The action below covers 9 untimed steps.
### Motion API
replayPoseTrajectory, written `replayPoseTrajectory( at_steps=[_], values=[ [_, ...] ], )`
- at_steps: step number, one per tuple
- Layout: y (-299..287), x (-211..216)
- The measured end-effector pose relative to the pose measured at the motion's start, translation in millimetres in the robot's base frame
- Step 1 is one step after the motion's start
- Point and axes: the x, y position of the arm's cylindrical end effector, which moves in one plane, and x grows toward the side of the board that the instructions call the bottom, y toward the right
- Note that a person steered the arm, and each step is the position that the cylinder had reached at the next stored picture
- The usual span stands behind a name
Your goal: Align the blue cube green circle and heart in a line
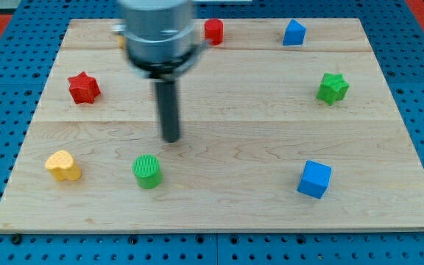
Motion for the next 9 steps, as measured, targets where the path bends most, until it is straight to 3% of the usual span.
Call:
replayPoseTrajectory(
  at_steps=[1, 2, 3, 5, 6, 7, 8, 9],
  values=[
    [-54, 29],
    [-17, 59],
    [26, 60],
    [-75, 0],
    [-101, 5],
    [-87, 34],
    [-91, 36],
    [-68, -6]
  ],
)
